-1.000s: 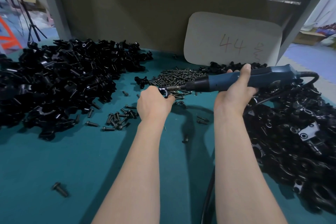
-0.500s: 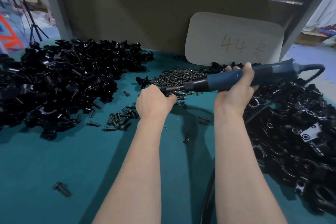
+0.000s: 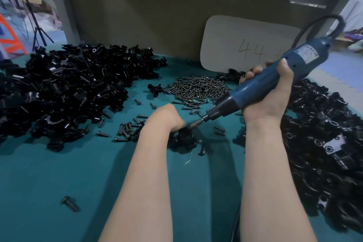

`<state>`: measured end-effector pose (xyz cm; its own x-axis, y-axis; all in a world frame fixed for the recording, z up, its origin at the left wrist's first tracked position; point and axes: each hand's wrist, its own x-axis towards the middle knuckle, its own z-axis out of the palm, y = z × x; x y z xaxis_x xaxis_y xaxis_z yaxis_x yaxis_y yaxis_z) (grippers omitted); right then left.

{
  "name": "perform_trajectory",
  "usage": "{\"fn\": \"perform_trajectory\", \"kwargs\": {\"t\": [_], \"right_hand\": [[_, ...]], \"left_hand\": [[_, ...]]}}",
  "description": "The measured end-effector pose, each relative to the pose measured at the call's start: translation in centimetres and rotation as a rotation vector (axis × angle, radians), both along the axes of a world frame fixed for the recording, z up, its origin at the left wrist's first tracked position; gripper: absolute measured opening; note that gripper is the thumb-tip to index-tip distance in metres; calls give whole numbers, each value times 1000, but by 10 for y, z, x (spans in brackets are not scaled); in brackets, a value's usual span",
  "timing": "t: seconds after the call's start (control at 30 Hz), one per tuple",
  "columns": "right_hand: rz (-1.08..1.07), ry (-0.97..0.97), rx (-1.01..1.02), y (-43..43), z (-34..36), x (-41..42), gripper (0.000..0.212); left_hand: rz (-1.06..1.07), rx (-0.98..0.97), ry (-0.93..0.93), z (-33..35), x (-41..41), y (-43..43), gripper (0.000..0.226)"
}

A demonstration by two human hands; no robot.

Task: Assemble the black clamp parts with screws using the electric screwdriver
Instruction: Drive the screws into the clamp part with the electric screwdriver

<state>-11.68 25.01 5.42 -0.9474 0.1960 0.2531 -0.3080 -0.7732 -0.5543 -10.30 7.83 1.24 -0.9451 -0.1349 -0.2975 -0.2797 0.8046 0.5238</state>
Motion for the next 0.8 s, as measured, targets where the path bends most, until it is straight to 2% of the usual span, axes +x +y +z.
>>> {"fn": "perform_trajectory", "kwargs": {"t": [0.07,0.17,0.27,0.33,0.4,0.47,0.53,0.67,0.73,0.8], "right_hand": [[-75,-119,-29,1,-2,-3,18],[-182,-229,-69,3,-6,-5,18],[-276,-276,-68,4,-8,-8,19],[-329,-300,-42,4,-9,-9,31],[-362,-322,-22,5,-11,-11,42],[-371,-343,-16,5,-13,-11,41],[-374,-359,-24,6,-12,-12,40],[-405,-357,-90,12,-8,-16,50],[-411,-348,-131,13,-5,-17,44],[-395,-333,-165,12,-4,-16,27]], "left_hand": [[85,48,49,-4,-3,-5,17],[52,155,64,-1,-8,-6,28],[-126,113,5,13,0,-6,48],[-236,18,-53,20,5,-8,59],[-301,-37,-88,20,6,-6,55],[-304,-30,-74,15,4,-3,46],[-249,21,-33,10,2,-3,44],[-23,148,95,2,-1,-9,54],[154,388,210,-4,-5,-8,51],[316,677,292,-6,-6,-4,43]]}}
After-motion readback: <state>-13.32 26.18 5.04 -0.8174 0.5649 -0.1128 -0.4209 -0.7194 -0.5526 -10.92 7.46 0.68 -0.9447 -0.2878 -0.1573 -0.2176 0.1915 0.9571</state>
